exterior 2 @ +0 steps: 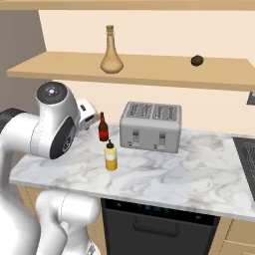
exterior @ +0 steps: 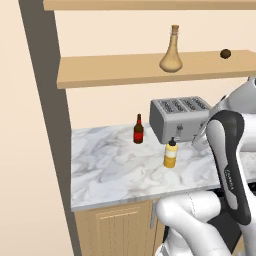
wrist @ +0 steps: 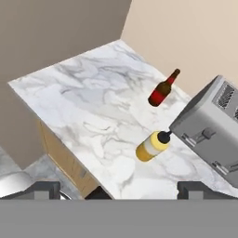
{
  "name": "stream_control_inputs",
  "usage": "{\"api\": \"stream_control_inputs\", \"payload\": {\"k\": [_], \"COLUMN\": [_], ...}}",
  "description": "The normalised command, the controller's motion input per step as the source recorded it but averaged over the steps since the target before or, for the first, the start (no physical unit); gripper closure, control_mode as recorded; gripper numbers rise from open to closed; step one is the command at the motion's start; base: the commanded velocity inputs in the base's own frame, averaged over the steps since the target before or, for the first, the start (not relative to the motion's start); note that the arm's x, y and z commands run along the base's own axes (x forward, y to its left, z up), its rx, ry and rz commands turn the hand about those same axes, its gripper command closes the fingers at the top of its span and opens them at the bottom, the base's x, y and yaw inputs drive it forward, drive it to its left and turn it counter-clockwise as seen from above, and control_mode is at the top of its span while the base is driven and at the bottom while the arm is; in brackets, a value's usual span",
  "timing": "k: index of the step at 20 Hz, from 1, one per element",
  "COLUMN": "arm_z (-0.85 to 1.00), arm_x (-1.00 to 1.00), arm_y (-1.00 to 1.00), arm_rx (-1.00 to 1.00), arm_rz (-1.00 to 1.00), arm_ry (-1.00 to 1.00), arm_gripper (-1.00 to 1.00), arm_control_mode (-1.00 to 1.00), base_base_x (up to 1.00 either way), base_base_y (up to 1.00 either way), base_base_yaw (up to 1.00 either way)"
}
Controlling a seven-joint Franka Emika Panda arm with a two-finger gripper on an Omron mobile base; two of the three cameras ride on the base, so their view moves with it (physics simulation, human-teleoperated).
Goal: Pick the oil and vinegar bottle and mustard from the counter and place them in the cabinet.
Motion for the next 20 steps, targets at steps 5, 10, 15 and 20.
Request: {"api": "stream_control_inputs", "payload": {"k": [5, 10, 15, 20], "arm_z": [-0.08, -0.03, -0.22, -0.4], "arm_x": [-0.01, 0.0, 0.0, 0.0], "arm_y": [-0.05, -0.24, -0.25, -0.04], "arm_rx": [0.0, 0.04, 0.07, 0.05], "arm_rz": [-0.23, -0.09, -0.03, -0.03], "arm_ry": [0.0, 0.0, 0.0, 0.01], "arm_gripper": [-1.0, -1.0, -1.0, -1.0], "arm_control_mode": [-1.0, -1.0, -1.0, -1.0], "base_base_x": [0.0, 0.0, 0.0, 0.0], "base_base_y": [0.0, 0.0, 0.0, 0.0], "base_base_yaw": [0.0, 0.0, 0.0, 0.0]}}
